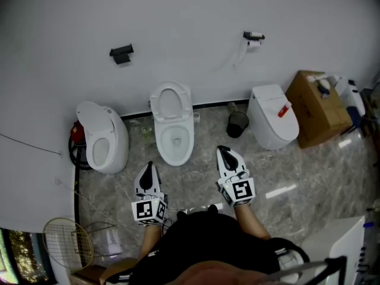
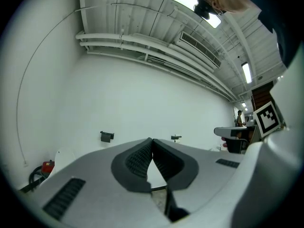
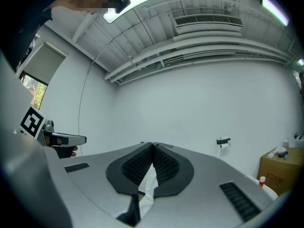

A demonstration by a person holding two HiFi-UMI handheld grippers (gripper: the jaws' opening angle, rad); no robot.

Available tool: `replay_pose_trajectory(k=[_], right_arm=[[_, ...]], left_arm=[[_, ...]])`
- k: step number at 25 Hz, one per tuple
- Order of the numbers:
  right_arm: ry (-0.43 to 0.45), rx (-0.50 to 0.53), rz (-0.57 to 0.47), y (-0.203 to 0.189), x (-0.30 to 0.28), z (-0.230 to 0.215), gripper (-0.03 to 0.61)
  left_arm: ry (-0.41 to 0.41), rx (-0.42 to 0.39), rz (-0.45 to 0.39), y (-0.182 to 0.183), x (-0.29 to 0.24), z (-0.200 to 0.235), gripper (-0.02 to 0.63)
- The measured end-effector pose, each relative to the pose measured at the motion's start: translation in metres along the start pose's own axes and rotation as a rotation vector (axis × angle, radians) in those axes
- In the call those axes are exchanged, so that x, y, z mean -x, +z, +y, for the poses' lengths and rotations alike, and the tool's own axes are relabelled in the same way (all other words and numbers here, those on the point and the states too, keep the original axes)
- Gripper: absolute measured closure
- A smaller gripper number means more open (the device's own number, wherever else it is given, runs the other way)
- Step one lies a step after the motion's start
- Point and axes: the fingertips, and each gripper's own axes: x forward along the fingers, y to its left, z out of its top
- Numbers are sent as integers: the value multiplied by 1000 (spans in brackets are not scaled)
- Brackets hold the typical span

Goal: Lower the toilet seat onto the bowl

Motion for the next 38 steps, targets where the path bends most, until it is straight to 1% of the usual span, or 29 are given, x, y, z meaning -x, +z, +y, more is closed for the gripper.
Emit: replay_pose_trajectory(k=[5, 10, 16, 18, 21, 26, 29, 31, 32, 35, 38], right_arm=[[-14, 17, 6, -2, 0, -5, 565], [-45, 30, 37, -4, -3, -6, 565], [-54, 30, 37, -3, -5, -8, 556], [-54, 29, 39, -4, -6, -8, 537], [-53, 25, 38, -5, -8, -8, 525], [-47, 22, 39, -5, -12, -9, 474], [-44, 24, 40, -8, -15, -10, 423], [-42, 23, 39, -8, -16, -11, 385], [-42, 18, 37, -7, -17, -12, 369], [-45, 5, 32, -5, -18, -14, 334], [-52, -3, 24, -4, -21, -17, 280]], left_arm=[[-1, -6, 9, -3, -2, -1, 604], [18, -23, 48, -10, -6, 3, 604], [21, -37, 38, -7, -8, 4, 596], [20, -42, 37, -7, -9, 4, 572], [20, -47, 42, -8, -10, 6, 535], [18, -54, 45, -7, -15, 8, 472], [26, -59, 48, -9, -18, 10, 434], [40, -62, 49, -9, -19, 12, 382], [44, -61, 47, -8, -20, 13, 369], [36, -48, 28, -3, -22, 13, 325], [26, -44, 13, -1, -25, 13, 286]])
